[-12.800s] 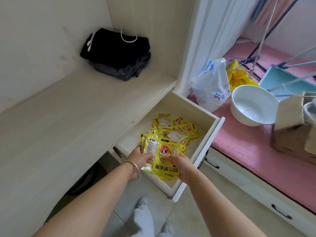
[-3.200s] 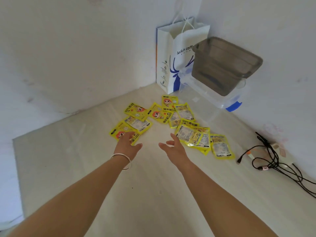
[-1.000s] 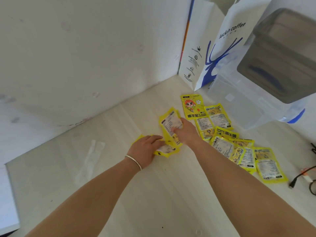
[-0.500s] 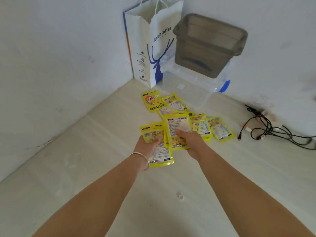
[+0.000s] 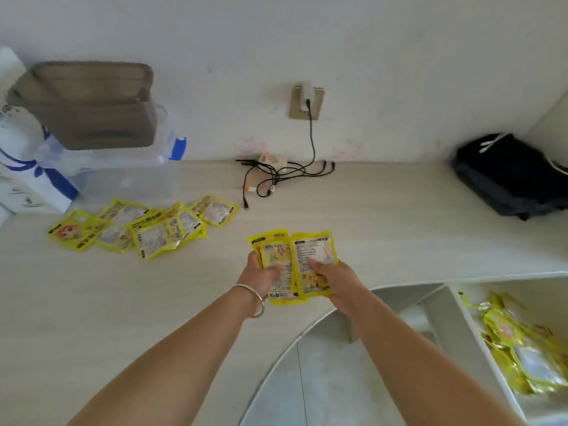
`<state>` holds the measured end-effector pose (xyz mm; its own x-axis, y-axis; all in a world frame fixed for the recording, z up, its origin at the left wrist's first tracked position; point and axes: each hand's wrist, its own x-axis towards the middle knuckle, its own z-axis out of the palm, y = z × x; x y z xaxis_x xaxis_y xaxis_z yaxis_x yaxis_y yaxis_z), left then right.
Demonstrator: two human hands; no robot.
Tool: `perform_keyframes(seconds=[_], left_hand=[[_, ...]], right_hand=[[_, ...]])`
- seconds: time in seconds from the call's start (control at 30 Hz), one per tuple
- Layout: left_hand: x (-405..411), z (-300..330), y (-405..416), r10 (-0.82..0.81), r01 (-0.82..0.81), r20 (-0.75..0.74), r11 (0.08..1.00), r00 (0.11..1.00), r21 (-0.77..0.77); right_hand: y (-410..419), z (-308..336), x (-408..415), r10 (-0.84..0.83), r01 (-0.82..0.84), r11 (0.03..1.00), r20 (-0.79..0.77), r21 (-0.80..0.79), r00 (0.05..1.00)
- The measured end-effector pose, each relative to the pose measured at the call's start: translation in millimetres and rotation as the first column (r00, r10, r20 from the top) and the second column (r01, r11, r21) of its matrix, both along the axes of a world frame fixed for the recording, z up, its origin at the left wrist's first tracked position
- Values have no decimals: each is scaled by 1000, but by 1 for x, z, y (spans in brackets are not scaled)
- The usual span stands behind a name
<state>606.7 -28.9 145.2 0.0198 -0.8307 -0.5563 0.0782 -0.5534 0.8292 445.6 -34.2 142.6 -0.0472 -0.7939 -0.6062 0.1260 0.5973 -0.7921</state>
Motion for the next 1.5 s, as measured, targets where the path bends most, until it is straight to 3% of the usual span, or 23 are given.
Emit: perform_keyframes(seconds=[0.27, 0.5, 0.77, 1.0, 1.13, 1.3, 1.5], left_hand=[[-172, 12, 48, -301, 309, 129, 950, 945, -49], [-303, 9, 86, -510, 522, 180, 853, 841, -23], [-410, -31, 69, -742, 740, 160, 667, 651, 87], [-480, -45, 32, -897, 875, 271, 416, 350, 247], [-512, -71, 12, -888, 880, 360, 393, 288, 265], [-537, -105, -3, -846, 836, 470, 434, 250, 337], [-557, -143, -13, -833, 831, 527, 407, 167, 379]], right_hand=[[88, 4, -164, -327, 327, 945, 11, -10, 945], [162, 3, -274, -578, 578, 816, 16, 10, 816], [183, -24, -356, -785, 782, 617, 0, 93, 620], [167, -54, -406, -860, 839, 507, 45, 199, 509], [156, -81, -425, -896, 864, 436, 27, 251, 444], [145, -125, -445, -894, 857, 395, -78, 332, 442], [142, -166, -462, -797, 802, 419, -252, 425, 550]])
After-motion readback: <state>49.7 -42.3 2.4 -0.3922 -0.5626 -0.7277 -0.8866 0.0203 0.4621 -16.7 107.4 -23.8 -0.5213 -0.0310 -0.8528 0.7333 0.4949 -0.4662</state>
